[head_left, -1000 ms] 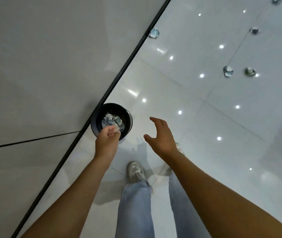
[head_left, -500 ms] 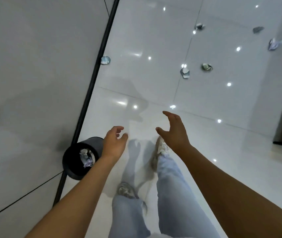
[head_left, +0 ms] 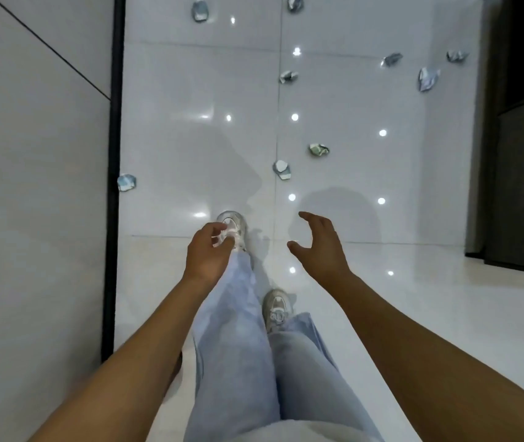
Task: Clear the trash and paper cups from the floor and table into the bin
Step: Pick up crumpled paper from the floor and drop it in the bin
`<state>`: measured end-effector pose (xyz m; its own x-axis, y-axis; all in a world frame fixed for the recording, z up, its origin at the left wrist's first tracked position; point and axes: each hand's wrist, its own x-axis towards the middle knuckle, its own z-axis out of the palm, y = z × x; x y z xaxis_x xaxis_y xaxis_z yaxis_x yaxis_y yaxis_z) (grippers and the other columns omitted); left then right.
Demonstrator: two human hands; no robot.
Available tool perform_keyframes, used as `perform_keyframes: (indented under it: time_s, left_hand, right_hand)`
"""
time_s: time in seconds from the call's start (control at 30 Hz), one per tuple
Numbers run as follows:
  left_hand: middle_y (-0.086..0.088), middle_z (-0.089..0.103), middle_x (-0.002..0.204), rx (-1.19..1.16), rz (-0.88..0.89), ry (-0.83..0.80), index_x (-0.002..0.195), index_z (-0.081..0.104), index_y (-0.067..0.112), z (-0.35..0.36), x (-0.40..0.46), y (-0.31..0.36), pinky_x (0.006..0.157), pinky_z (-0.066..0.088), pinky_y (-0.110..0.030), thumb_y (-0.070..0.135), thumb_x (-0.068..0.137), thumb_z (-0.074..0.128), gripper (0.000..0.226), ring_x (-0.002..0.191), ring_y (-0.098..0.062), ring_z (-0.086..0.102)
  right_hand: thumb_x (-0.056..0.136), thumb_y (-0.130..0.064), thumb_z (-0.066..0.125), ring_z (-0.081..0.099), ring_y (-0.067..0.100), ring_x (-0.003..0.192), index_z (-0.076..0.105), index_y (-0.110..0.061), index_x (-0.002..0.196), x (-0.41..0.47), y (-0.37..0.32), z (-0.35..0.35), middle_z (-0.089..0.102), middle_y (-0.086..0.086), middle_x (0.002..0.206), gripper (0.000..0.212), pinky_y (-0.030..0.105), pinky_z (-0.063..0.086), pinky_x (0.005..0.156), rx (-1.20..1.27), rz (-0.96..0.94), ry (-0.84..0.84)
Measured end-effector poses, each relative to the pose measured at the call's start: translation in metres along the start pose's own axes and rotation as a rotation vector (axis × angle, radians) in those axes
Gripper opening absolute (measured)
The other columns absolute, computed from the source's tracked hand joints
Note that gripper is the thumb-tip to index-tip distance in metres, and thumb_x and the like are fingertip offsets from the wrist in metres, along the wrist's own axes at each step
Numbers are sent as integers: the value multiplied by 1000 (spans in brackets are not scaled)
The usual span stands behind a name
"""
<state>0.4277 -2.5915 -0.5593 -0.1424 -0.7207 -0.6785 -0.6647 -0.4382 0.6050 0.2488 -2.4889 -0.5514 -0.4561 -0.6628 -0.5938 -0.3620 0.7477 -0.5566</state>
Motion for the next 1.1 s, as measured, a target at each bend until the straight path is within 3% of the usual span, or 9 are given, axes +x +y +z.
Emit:
perform_keyframes:
  time_s: [0.33, 0.6, 0.83, 1.1]
  left_hand:
    - [-3, 56, 121, 186, 75, -111, 114, 59, 16, -21, 137, 107, 93, 44, -31, 18, 88, 61, 25, 104, -17, 54]
    - [-3, 55, 117, 211, -29, -107, 114, 58, 17, 4, 229, 127, 92, 45, -36, 20, 89, 61, 26, 109, -23, 56]
    - [3, 56, 113, 177, -79, -86, 113, 59, 17, 59, 306, 75, 92, 44, -33, 19, 87, 63, 26, 107, -18, 56]
    - [9, 57, 113, 150, -74, -94, 111, 59, 24, 123, 408, -24, 81, 43, -27, 22, 88, 62, 24, 101, -11, 55]
  right_hand:
    - [86, -22, 67, 41, 26, 129, 39, -20, 142, 119, -41, -41, 36, 6, 145, 62, 35, 37, 104, 33, 138, 62]
    - [85, -20, 68, 40, 26, 129, 39, -20, 142, 206, -25, -37, 39, 7, 143, 64, 32, 34, 104, 73, 164, 72]
    - [86, -20, 66, 41, 27, 128, 38, -21, 143, 298, 41, 4, 36, 7, 145, 63, 32, 36, 101, -35, 191, -14]
    - [85, -20, 65, 37, 31, 128, 33, -21, 144, 434, 130, 107, 34, 10, 145, 67, 35, 34, 100, -147, 186, -41]
